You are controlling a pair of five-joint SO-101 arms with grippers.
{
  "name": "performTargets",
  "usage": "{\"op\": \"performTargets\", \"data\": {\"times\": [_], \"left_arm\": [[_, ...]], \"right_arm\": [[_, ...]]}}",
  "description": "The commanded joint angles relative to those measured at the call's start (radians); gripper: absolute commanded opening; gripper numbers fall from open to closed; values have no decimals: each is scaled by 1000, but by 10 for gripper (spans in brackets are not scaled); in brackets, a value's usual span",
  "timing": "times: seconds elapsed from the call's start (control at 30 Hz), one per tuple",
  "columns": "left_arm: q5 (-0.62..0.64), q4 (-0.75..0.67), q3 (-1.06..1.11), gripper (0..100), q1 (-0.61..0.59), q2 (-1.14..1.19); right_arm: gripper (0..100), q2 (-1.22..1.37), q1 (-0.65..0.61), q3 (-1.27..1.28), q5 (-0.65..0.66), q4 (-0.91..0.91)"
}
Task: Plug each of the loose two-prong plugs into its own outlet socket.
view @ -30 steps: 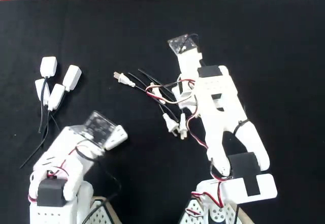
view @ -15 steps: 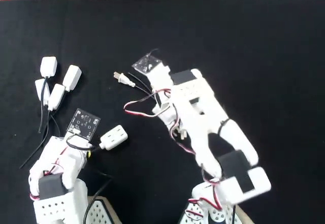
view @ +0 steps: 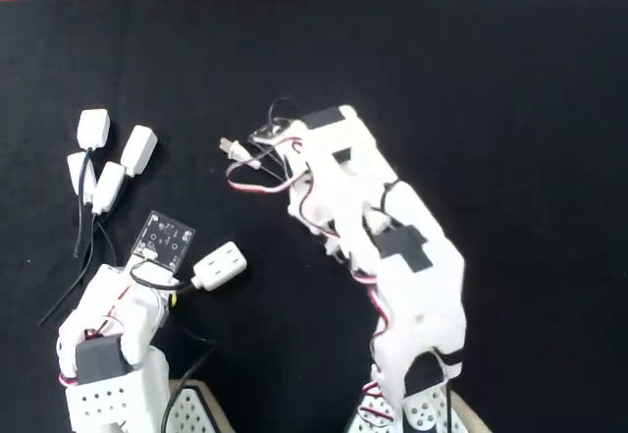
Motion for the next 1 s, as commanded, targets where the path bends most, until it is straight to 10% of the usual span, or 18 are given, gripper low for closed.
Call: {"op": "performTargets", "data": {"times": [0.0, 0.97], "left_arm": [[-46, 14, 4, 191, 12, 0], [-58, 15, 5, 191, 12, 0]], "right_arm": [[113, 91, -17, -99, 8, 83], [109, 160, -92, -274, 17, 245]]}}
